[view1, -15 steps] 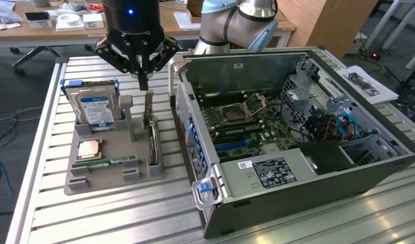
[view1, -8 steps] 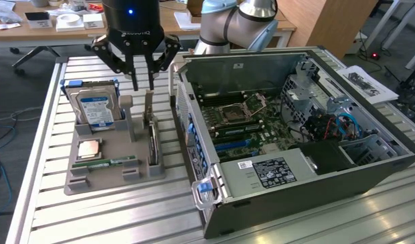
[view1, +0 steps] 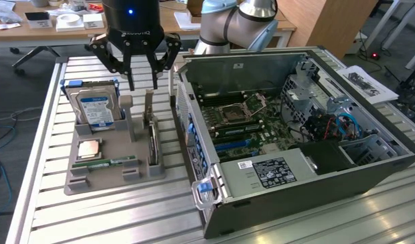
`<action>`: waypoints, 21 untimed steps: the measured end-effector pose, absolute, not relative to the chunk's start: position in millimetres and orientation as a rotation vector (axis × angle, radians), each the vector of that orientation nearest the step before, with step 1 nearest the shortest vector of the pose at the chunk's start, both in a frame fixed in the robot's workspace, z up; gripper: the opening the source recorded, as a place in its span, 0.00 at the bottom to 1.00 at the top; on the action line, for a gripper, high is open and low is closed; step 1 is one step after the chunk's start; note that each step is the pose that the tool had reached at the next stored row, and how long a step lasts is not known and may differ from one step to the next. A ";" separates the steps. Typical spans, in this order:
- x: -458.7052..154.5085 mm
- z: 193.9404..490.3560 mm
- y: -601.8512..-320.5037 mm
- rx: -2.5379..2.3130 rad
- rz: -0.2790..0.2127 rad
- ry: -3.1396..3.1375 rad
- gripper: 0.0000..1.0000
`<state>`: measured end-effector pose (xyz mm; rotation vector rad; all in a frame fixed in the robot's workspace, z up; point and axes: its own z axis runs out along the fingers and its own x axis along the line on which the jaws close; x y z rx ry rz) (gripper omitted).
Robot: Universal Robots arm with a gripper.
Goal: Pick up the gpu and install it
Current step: 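Pick up the gpu and move the gpu toward the slot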
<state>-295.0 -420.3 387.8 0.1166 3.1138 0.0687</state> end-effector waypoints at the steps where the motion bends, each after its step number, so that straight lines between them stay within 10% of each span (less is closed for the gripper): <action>1: -295.1 387.3 -420.3 0.117 0.069 3.114 0.47; 21: -295.1 375.4 -420.4 0.117 0.069 3.114 0.47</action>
